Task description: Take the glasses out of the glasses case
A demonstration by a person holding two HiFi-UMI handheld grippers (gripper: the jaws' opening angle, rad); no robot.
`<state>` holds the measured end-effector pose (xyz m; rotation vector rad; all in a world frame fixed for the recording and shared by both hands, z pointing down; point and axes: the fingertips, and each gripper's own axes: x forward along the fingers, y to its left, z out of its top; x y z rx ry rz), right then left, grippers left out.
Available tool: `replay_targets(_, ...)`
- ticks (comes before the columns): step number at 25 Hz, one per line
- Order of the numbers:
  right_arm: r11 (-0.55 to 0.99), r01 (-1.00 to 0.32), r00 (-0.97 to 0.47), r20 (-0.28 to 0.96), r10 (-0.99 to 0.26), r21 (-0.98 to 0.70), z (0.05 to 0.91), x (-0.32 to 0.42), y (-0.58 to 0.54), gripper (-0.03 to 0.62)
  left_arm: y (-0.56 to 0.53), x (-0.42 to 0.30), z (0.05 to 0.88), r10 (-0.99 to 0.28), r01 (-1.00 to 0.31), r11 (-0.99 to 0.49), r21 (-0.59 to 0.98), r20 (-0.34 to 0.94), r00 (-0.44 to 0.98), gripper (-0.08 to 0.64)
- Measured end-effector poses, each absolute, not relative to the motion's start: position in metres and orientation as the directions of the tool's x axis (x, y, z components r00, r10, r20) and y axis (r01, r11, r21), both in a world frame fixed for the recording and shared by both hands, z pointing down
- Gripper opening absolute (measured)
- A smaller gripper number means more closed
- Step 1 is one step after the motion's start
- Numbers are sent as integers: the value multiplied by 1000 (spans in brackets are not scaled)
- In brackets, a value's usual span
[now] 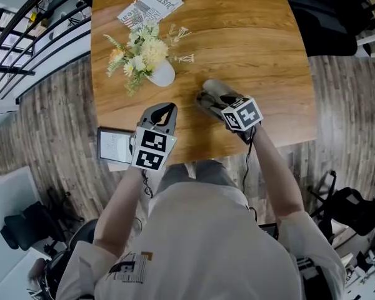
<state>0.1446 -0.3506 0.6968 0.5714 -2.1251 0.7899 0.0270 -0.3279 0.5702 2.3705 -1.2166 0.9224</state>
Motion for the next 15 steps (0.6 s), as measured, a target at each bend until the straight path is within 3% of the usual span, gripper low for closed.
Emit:
replay_targets(11,778,-530,-535,845,2,-338,725,130,-325,215,-314,12,578,-585,-815,-579,13,690,426,17)
replay_targets(15,800,-506,-498,867,35,-323,731,125,-310,166,-309,12,581,-575,-811,-585,20,695,432,17)
